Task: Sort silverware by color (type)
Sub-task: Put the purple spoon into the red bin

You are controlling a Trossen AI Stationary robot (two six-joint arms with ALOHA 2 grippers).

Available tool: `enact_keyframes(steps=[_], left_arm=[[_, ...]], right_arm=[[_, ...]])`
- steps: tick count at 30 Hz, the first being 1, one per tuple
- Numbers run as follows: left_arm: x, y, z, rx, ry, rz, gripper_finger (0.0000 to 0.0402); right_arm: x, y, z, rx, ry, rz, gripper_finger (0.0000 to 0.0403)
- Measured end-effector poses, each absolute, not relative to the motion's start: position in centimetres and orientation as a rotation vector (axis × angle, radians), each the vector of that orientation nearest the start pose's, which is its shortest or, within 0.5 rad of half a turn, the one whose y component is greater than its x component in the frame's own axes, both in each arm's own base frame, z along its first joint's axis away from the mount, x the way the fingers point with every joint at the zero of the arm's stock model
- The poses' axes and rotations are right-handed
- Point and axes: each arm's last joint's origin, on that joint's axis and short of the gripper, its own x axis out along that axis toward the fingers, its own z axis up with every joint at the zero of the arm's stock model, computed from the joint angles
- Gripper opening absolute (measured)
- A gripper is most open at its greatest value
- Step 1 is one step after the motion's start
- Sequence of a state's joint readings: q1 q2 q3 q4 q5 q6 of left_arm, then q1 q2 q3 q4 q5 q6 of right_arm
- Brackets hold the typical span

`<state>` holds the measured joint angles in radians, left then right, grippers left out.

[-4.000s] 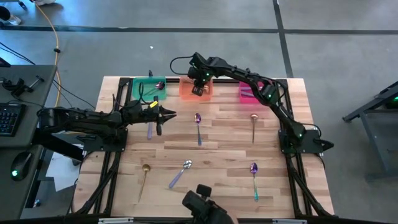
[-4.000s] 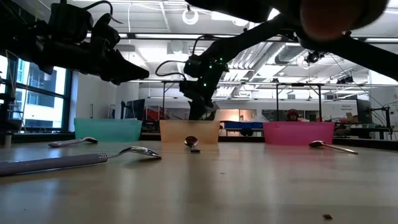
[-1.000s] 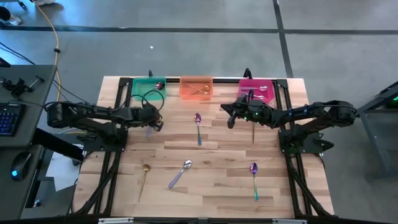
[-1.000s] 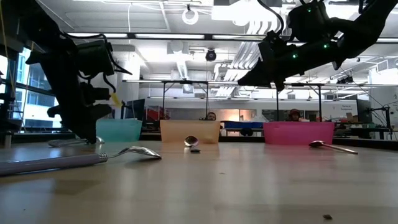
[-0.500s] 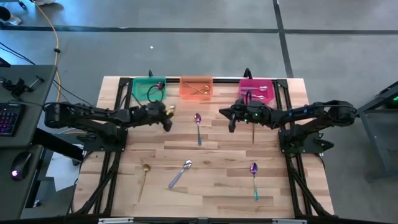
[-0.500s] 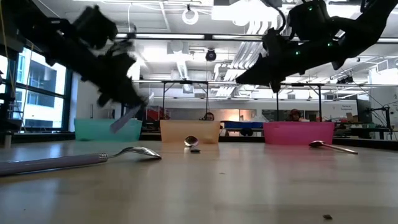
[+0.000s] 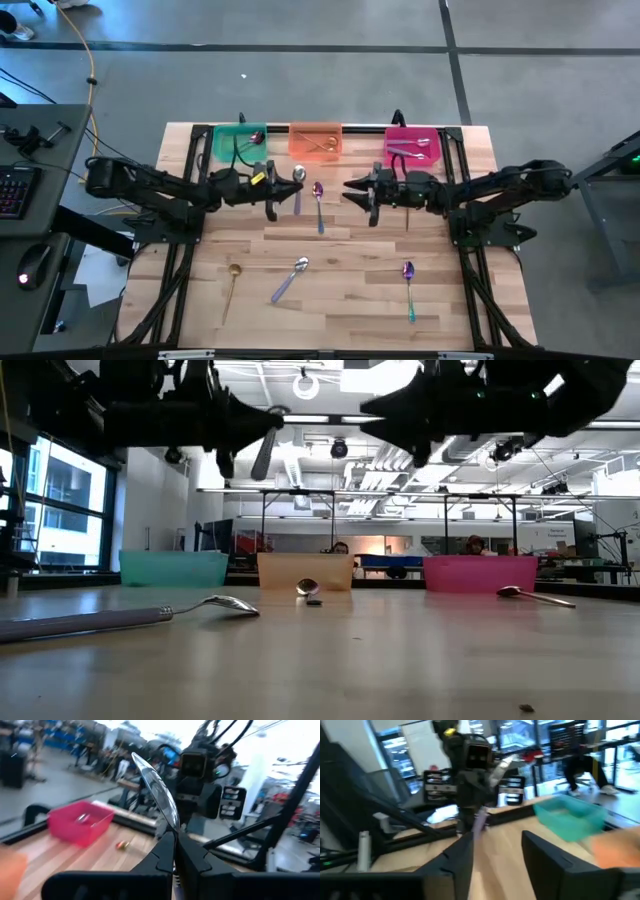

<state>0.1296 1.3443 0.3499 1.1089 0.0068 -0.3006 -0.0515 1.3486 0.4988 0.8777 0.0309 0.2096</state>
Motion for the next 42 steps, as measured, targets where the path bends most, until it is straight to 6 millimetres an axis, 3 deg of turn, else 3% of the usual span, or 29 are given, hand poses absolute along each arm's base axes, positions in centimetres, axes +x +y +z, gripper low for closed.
enact_keyframes(steps=[8, 18, 21, 29, 35, 42], left_arm=[[25.7, 2.9, 20.9, -0.215, -0.222, 0.047, 0.0000], [26.6, 2.7, 22.0, -0.182, -0.255, 0.007, 0.0000], [26.6, 2.7, 21.9, -0.182, -0.251, 0.007, 0.0000], [26.6, 2.5, 21.9, -0.143, -0.247, 0.000, 0.0000], [26.6, 2.5, 21.8, -0.141, -0.234, 0.004, 0.0015], [26.6, 2.6, 21.3, -0.147, -0.176, 0.036, 0.0058]], right_arm=[[31.4, -0.5, 22.3, 0.210, -0.015, -0.033, 0.0196], [36.4, -0.5, 21.7, 0.200, 0.008, -0.031, 0.0195], [37.3, -0.5, 21.4, 0.178, 0.014, -0.013, 0.0175], [38.0, -0.4, 21.1, 0.130, 0.047, -0.016, 0.0016], [37.8, -0.4, 21.0, 0.122, 0.096, -0.024, 0.0010], [36.2, -0.8, 22.8, 0.044, 0.194, -0.139, 0.0004]])
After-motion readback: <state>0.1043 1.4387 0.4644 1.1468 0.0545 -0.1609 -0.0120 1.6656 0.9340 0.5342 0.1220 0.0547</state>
